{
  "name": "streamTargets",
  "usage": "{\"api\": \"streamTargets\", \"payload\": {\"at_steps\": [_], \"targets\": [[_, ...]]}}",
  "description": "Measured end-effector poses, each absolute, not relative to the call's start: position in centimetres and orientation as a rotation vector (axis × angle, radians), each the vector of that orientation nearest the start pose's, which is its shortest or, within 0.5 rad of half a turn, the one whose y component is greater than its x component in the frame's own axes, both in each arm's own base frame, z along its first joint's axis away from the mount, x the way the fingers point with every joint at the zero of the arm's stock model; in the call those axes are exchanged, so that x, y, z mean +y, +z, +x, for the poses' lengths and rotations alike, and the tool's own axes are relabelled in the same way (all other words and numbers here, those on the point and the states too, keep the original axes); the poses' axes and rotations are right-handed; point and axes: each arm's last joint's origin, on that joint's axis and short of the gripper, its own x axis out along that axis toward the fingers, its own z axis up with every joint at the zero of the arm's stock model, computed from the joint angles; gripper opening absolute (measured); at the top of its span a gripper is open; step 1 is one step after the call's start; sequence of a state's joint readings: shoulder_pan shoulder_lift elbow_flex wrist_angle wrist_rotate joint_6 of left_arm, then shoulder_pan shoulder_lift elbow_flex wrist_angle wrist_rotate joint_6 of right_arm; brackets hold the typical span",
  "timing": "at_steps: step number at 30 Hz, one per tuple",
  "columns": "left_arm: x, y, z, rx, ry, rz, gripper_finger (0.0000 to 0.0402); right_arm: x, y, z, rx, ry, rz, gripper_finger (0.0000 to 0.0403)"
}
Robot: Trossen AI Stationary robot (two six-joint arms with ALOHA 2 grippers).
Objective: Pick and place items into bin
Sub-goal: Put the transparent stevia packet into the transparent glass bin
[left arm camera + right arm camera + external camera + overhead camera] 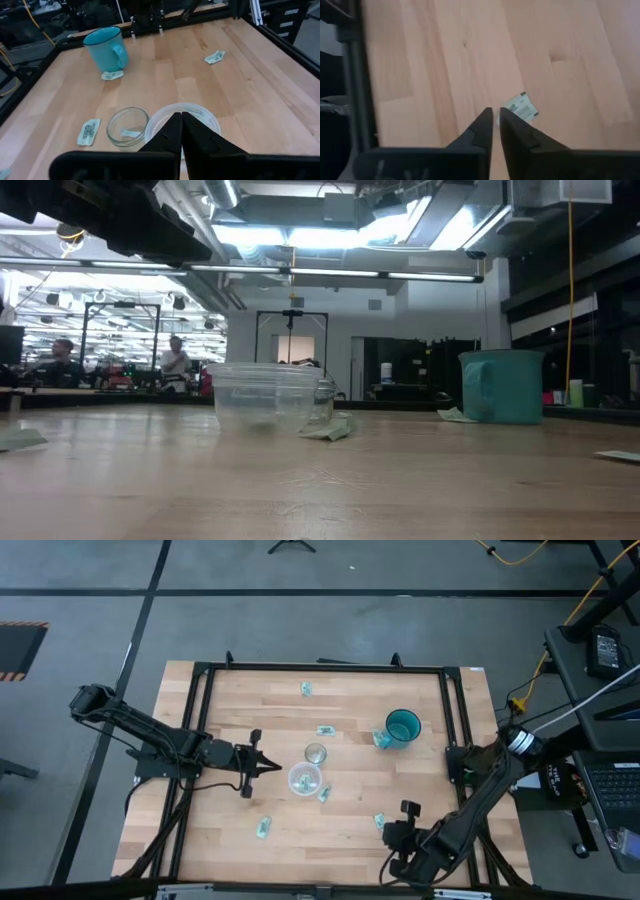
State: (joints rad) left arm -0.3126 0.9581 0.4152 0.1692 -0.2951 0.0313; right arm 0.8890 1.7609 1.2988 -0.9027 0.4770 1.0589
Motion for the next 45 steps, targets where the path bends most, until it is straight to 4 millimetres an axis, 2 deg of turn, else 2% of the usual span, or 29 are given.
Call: {"api": "streamTargets", "payload": {"at_steps": [11, 17, 22, 34, 45], "targets": [[-5.3, 20.9, 19.1, 0.357, -0.016, 0.096, 0.0001, 25.5, 20.3, 22.2, 1.073, -0.251, 0.067, 0.0145], [-5.3, 20.9, 19.1, 0.357, -0.015, 0.095, 0.0005, 25.6, 20.2, 22.1, 1.068, -0.276, 0.106, 0.018], [-5.3, 20.9, 19.1, 0.357, -0.015, 0.097, 0.0001, 25.6, 19.8, 21.7, 1.066, -0.317, 0.147, 0.0184], [-5.3, 20.8, 19.0, 0.37, -0.016, 0.103, 0.0004, 24.2, 15.3, 20.5, 1.067, -0.335, 0.166, 0.0185], [-5.3, 20.8, 19.0, 0.372, -0.015, 0.104, 0.0005, 23.8, 13.6, 21.0, 1.068, -0.302, 0.123, 0.0184]]}}
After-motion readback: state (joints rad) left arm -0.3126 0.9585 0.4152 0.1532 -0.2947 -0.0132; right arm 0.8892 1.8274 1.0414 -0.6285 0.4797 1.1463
